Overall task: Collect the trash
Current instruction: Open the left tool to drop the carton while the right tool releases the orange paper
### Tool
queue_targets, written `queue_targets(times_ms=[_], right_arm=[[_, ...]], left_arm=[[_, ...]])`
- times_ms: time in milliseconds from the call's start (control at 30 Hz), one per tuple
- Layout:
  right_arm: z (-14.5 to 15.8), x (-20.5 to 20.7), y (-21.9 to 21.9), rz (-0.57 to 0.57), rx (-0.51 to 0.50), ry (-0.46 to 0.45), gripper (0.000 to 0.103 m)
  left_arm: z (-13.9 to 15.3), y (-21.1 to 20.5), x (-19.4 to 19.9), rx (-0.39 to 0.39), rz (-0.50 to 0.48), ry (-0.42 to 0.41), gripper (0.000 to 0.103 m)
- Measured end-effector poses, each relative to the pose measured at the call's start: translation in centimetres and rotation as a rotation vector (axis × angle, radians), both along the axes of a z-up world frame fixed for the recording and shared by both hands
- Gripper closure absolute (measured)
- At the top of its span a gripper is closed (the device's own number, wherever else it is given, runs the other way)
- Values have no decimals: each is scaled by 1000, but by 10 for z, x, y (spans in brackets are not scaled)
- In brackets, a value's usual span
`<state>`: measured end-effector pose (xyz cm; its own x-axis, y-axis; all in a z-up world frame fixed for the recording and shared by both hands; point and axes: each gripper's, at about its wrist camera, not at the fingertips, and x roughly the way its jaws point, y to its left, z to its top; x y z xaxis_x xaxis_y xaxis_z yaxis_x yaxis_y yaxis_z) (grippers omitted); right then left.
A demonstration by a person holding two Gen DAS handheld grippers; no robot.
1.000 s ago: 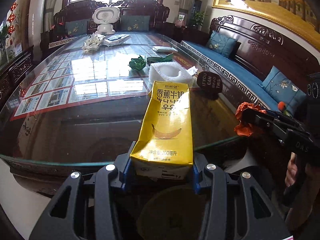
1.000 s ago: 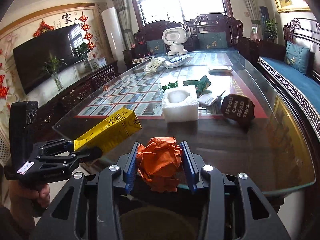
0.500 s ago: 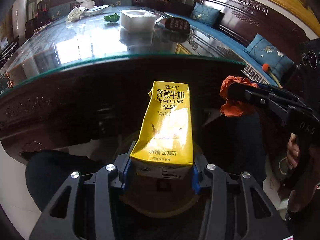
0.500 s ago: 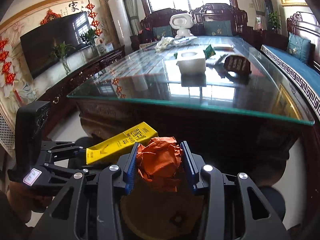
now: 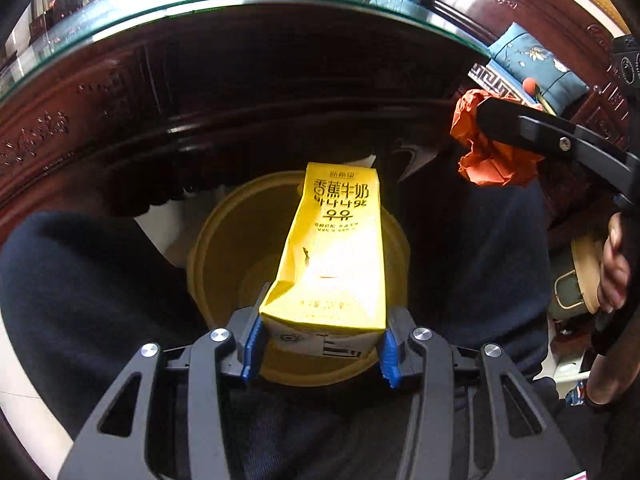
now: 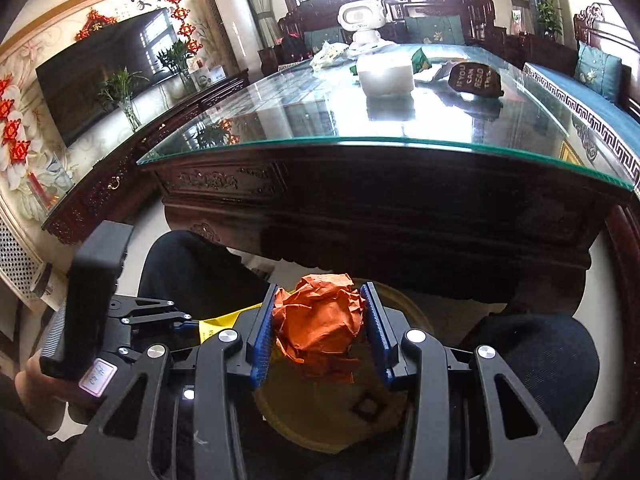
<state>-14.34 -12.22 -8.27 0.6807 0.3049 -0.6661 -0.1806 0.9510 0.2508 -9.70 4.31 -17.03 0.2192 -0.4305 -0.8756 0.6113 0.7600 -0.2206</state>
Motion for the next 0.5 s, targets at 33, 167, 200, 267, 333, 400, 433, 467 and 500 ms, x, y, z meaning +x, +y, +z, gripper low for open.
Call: queue_targets(times_ms=[33, 167, 200, 267, 333, 400, 433, 467, 500], right_arm=[[-1, 0, 1, 3, -3, 5, 63], [-6, 1, 2, 11, -3, 19, 63], [-7, 1, 3, 13, -4, 23, 63], [-9, 3, 3, 19, -3, 31, 63], [-10, 4, 4, 24, -2, 37, 63], [-11, 5, 6, 31, -1, 42, 63], [-12, 5, 7, 34, -3, 43, 63], [-12, 6, 7, 36, -6, 45, 63], [-13, 6, 8, 38, -7, 47, 63]], left_arm=[[-2, 0, 1, 3, -3, 11, 42], [-6, -3, 3, 19, -4, 9, 26], [-6, -2, 4, 18, -3, 9, 26], [-6, -1, 3, 18, 2, 7, 26], [-6, -1, 6, 23, 14, -2, 26], [-4, 3, 9, 25, 26, -8, 26], [-3, 4, 10, 25, 30, -10, 26], [-2, 5, 11, 28, 35, -15, 26], [-1, 6, 12, 30, 38, -20, 26]])
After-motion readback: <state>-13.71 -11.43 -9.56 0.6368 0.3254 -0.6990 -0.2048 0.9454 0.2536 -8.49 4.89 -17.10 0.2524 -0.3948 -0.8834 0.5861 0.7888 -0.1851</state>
